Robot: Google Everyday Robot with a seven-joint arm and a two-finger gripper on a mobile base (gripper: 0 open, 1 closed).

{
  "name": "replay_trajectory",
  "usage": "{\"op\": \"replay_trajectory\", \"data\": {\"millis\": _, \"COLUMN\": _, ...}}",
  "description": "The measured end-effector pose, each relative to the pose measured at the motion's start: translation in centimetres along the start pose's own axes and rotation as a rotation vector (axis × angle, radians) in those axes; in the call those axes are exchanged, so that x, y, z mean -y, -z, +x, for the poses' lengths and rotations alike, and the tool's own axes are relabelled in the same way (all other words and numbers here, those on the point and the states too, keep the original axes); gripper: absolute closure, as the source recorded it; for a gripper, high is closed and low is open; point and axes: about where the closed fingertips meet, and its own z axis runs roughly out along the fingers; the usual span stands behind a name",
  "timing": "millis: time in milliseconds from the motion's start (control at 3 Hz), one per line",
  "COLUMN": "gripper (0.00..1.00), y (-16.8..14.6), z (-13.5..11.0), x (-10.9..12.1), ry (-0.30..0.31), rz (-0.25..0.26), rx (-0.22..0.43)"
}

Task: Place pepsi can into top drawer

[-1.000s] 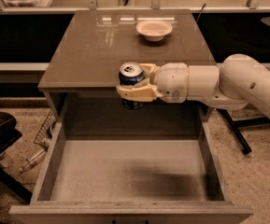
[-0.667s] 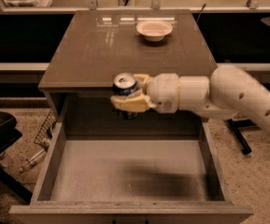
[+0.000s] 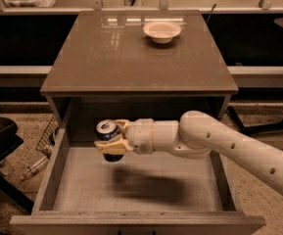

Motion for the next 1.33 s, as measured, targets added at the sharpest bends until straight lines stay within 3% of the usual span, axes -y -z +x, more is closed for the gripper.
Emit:
{"op": "replay_trajectory", "data": {"millis": 667, "gripper": 1.0, "y": -5.7, "z": 5.4, "x": 0.8, "ry": 0.029, "rz": -0.032, "rx": -0.058}}
{"op": "replay_trajectory", "data": {"millis": 1333, "gripper": 0.51, "y": -6.0, "z": 5.4, "x": 0.6, "ry": 0.03, "rz": -0.04, "rx": -0.057}}
